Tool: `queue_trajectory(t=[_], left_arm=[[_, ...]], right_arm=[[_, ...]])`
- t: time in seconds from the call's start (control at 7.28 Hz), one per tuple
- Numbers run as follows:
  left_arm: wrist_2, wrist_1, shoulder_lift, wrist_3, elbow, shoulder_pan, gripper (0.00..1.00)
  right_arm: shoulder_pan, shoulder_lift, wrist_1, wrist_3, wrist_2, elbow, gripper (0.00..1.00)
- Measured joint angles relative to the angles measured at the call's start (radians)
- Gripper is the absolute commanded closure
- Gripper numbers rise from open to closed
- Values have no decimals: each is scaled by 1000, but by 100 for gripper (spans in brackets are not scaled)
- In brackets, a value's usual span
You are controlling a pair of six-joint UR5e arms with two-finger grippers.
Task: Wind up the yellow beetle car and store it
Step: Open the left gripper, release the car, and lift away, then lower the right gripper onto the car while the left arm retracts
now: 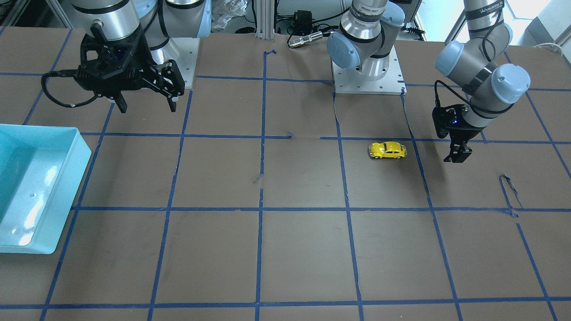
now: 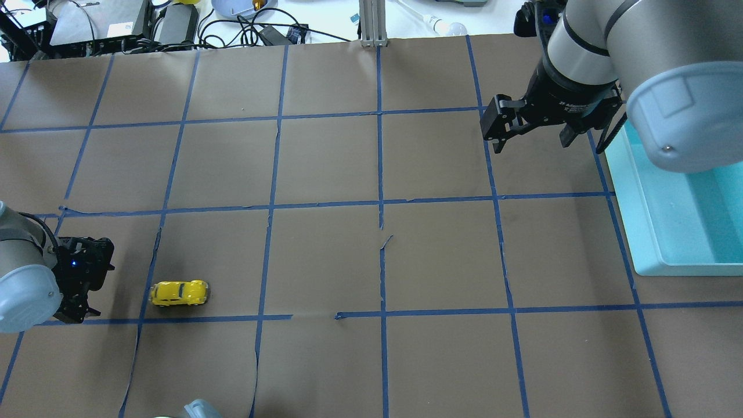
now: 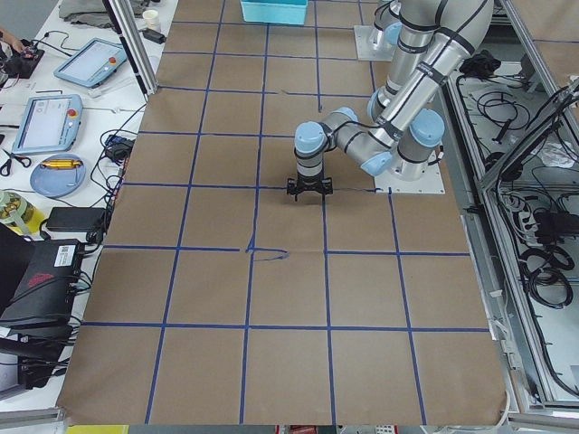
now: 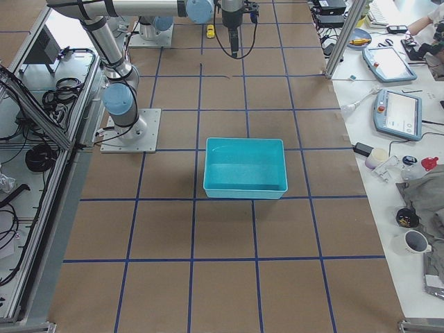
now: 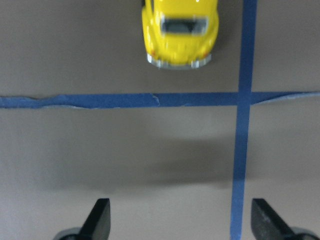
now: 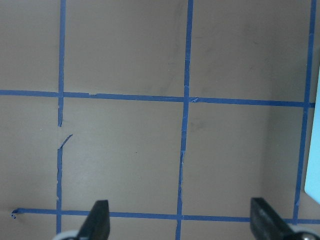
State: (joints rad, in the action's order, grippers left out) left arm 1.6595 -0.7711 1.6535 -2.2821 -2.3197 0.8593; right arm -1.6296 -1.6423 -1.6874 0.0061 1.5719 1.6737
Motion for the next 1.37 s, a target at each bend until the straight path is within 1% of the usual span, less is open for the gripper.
queue_trajectory(t=[0.14,0.41,0.55,0.82,0.96,1.1,1.37], left_arm=[[0,-4,0,1,0,1,0],[0,-14,-5,6,0,2,0],[0,-31,-14,18,1,5,0],[-2,-96,-44,115,8,16,0],[-16,-177,-69,212,33,26,0],[-41,-312,-96,330,92,53,0],[-93,-632,-132,657,293,179,0]], right_arm=[[1,-1,17,0,-1,-2,0],[3,-10,101,1,-1,-14,0],[3,-12,125,1,2,-21,0],[4,-13,157,2,1,-25,0],[4,-12,164,2,2,-26,0],[4,-12,168,2,6,-24,0],[3,-9,169,-38,10,-21,0]])
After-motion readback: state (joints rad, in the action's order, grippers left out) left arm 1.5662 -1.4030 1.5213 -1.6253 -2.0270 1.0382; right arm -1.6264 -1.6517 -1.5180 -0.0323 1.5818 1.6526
